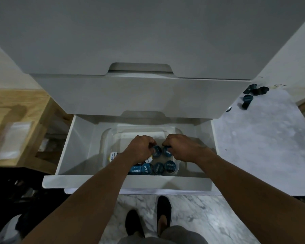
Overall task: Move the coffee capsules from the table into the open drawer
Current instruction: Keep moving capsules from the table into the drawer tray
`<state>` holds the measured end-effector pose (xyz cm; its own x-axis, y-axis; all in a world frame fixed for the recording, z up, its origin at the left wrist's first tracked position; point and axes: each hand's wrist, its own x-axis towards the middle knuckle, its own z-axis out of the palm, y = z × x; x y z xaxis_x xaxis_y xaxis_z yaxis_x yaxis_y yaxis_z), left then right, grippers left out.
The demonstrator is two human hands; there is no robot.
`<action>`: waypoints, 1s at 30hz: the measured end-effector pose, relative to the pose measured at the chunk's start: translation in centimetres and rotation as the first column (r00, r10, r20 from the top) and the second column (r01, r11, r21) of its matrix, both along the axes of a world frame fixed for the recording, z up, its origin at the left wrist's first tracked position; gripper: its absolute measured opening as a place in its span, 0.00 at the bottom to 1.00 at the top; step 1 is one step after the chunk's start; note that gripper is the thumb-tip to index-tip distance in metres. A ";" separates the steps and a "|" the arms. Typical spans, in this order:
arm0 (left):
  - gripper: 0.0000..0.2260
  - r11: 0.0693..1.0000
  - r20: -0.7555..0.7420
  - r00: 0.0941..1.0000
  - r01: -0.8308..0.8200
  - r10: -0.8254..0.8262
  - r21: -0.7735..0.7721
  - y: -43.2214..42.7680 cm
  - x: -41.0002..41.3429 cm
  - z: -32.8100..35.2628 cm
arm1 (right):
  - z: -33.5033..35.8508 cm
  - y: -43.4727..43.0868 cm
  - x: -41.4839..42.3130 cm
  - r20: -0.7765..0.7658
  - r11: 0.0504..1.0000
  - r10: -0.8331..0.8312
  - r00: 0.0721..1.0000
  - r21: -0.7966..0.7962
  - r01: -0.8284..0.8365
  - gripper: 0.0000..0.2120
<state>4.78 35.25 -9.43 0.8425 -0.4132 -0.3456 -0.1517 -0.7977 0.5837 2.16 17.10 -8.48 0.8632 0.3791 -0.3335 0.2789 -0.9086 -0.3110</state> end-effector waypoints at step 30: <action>0.15 0.989 0.143 0.990 -0.025 0.004 0.149 0.2 -0.2 2.2 | 2.1 0.1 -0.6 0.115 0.995 -0.092 0.989 0.038 0.088 0.16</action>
<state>4.58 35.42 -7.21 0.8931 -0.3529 -0.2790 -0.2123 -0.8773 0.4304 1.54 17.19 -6.35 0.9265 0.3069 -0.2177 0.2321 -0.9216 -0.3112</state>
